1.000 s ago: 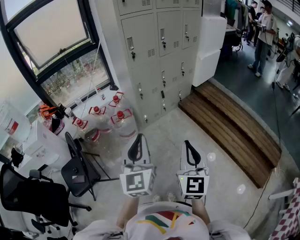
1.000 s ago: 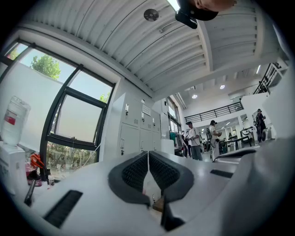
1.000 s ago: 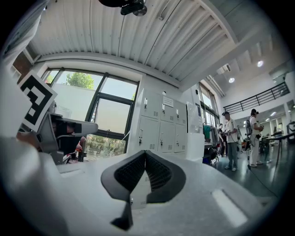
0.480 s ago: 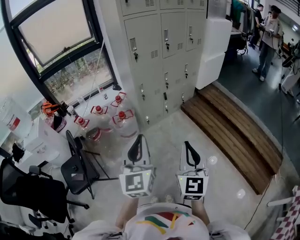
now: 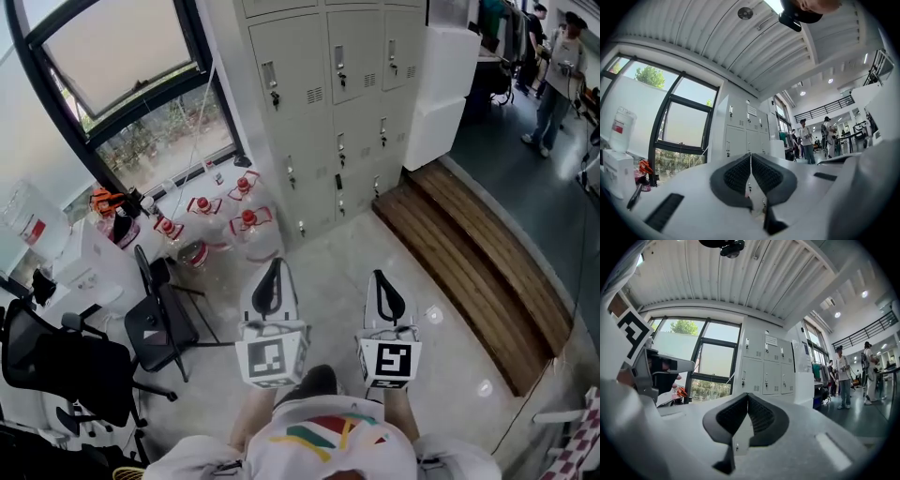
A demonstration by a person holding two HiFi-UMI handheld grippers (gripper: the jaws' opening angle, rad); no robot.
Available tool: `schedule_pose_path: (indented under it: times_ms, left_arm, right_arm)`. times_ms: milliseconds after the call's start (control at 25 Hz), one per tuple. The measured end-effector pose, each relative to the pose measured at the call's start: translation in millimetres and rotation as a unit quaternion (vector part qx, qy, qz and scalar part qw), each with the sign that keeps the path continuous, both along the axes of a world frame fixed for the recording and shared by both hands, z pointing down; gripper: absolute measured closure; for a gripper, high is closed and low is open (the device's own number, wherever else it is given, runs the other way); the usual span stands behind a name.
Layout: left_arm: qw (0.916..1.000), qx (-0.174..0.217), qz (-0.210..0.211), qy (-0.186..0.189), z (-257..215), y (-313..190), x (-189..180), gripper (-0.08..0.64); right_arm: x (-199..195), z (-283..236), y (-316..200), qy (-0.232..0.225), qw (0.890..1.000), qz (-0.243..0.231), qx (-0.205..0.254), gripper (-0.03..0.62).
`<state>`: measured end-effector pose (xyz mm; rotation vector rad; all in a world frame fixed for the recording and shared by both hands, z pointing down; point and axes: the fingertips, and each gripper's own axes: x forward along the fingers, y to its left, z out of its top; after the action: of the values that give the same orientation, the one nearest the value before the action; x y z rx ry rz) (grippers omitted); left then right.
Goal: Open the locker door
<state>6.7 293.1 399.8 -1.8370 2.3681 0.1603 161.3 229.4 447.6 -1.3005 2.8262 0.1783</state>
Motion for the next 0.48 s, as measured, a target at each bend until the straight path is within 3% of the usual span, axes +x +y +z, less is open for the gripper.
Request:
schedule_pose_path:
  times_ms: [240, 480]
  left_arm:
    - [0.9997, -0.015, -0.016, 0.006, 3, -10, -16, 0.54]
    - [0.9998, 0.003, -0.021, 0.006, -3, -51, -48, 0.54]
  right_arm:
    - [-19, -7, -22, -0.014, 1.0, -0.018, 0.012, 0.588]
    - [-48, -15, -59, -0.011, 0.999, -0.025, 0.034, 0.588]
